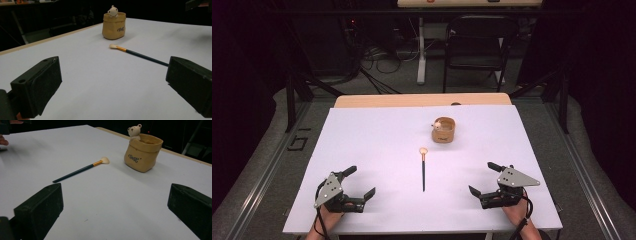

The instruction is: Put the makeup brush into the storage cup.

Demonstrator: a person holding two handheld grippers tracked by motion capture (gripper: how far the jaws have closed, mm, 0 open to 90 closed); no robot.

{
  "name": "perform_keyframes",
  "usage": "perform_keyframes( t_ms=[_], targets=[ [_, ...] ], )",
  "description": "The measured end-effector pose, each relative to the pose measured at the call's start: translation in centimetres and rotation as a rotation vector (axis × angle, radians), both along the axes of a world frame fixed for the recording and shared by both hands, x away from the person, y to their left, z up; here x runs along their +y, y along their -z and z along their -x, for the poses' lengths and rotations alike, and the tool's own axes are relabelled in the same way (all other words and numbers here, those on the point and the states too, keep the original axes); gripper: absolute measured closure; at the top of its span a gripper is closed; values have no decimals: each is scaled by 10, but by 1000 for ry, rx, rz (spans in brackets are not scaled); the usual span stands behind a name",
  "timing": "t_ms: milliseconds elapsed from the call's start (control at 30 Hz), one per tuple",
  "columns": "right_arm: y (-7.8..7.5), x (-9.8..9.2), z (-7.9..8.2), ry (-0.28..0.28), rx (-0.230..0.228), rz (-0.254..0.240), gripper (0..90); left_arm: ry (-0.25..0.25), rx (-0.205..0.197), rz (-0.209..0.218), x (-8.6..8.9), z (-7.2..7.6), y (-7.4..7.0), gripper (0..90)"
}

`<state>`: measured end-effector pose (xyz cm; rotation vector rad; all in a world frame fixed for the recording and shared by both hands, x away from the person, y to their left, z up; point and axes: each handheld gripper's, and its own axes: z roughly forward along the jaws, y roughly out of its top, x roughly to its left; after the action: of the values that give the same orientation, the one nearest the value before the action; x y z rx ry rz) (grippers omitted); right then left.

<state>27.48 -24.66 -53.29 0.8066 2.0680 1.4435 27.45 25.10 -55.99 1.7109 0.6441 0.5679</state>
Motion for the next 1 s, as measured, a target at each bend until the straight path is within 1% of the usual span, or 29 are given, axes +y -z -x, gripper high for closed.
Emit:
perform_keyframes(
  t_ms=[33,200,300,367,400,467,500,567,700,733,767,833,900,933,1000],
  targets=[
    [0,0,1,1,9,5,0,1,1,1,0,0,0,1],
    [1,1,2,2,16,8,0,3,5,-3,-2,-3,1,1],
    [2,2,2,5,36,27,0,13,8,-3,-5,-5,1,1],
    [3,6,0,8,43,33,0,17,5,-21,-7,-3,1,1],
    [3,6,0,8,43,33,0,16,4,-16,-7,-3,1,1],
    [3,10,-1,11,62,53,0,17,-1,-17,-7,-1,0,1],
    [3,11,-1,15,65,54,0,15,-2,-17,-7,-1,0,1],
    [4,14,-4,20,99,49,0,18,-2,-16,-7,-2,0,1],
    [3,20,-10,26,134,52,0,16,-1,-21,-7,-3,0,1],
    [3,22,-11,34,131,44,0,14,-1,-21,-7,-3,1,1],
    [2,23,-12,32,139,45,0,12,-1,-19,-7,-3,1,1],
    [1,28,-15,37,151,59,0,11,0,-15,-7,-3,1,1],
    [1,32,-17,32,154,61,0,10,0,-15,-7,-2,1,1],
    [0,37,-20,38,161,67,0,9,0,-13,-6,-2,1,1],
    [-1,42,-22,34,170,64,0,9,-1,-12,-6,-2,0,1]
  ],
)
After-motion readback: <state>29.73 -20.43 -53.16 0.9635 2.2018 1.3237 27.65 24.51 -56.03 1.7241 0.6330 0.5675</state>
